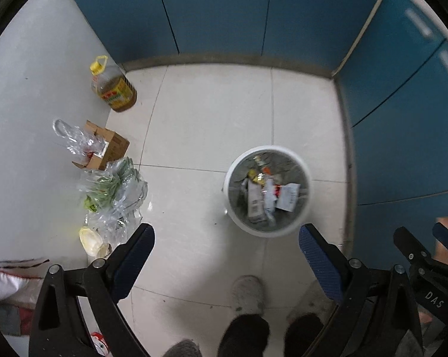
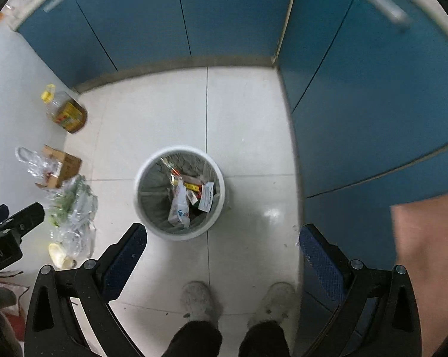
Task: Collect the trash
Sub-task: 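Raise both tools from the bin back toward the counter, then grasp the red-and-white sugar bag with the left tool while the right tool grasps the paper towel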
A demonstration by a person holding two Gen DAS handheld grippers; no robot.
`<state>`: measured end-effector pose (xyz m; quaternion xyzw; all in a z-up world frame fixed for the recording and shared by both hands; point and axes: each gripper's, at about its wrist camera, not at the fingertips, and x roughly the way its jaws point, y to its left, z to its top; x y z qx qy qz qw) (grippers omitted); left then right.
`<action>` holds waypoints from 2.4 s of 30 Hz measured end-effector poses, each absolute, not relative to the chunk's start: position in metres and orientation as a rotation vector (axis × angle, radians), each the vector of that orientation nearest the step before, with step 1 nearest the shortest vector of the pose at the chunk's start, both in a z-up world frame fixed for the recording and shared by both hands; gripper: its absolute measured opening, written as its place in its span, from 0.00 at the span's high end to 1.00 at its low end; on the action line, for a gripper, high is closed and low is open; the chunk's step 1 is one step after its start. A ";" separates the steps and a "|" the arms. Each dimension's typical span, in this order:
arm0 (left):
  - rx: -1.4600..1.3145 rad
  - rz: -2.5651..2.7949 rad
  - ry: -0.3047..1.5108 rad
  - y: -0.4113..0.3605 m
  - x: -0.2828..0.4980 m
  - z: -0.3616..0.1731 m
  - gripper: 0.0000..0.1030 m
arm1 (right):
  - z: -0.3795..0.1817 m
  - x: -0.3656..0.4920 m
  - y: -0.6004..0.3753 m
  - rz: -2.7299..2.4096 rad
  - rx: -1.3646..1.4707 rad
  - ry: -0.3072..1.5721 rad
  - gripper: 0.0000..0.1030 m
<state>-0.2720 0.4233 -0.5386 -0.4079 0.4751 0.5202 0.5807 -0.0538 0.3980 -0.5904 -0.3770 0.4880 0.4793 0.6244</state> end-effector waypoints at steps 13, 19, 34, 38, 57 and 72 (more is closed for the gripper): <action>-0.869 1.184 0.973 0.338 -0.270 -0.341 0.04 | -0.348 -0.054 0.308 1.194 -0.760 1.004 0.00; -0.818 1.210 0.920 0.313 -0.267 -0.283 0.04 | -0.280 -0.046 0.275 1.251 -0.679 0.977 0.00; -0.473 1.149 0.905 0.306 -0.073 -0.197 0.04 | -0.208 0.147 0.167 0.981 -0.182 1.066 0.00; -0.458 0.955 0.971 0.293 0.027 -0.212 0.04 | -0.221 0.232 0.113 0.774 -0.097 1.096 0.00; -0.907 0.519 1.261 0.276 0.348 -0.380 0.08 | -0.376 0.499 0.006 0.299 -0.066 1.290 0.00; -0.590 0.582 1.237 0.246 0.363 -0.334 0.91 | -0.391 0.505 0.034 0.371 -0.195 1.208 0.94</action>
